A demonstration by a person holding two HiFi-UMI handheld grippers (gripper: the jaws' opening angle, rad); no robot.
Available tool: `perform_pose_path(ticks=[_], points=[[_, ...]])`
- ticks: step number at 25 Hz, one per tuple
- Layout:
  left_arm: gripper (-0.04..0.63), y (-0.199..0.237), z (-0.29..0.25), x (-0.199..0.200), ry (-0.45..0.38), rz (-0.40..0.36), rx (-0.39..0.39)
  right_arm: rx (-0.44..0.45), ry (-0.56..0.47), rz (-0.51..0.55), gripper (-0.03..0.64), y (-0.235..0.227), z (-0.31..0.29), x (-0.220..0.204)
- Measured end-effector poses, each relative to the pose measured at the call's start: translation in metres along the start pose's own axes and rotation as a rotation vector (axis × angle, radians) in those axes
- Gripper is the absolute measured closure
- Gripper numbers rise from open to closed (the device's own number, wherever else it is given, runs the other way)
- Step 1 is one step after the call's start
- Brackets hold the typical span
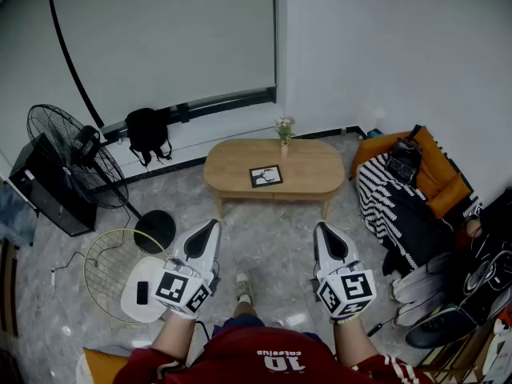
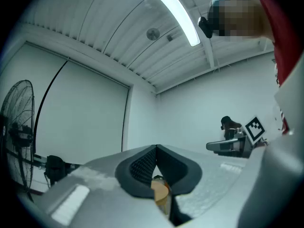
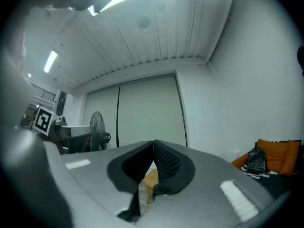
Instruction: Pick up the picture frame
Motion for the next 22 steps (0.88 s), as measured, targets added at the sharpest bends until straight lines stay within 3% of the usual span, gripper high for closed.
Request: perform_pose_path(ticks=[22], points=[[0.592,0.000,0.000,-0.005,0.003,0.017,-0.027,0.025,0.031,0.026,0.624,0.009,-0.004,0.000]])
Point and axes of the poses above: the fingertips, and each gripper's own axes: z backward along the fingers, y to its left, x out of its top, the point moved 8 cm from there along z, backward along the fingers, and after that the axes turned 2 degrees about -x, right-handed, at the moved point
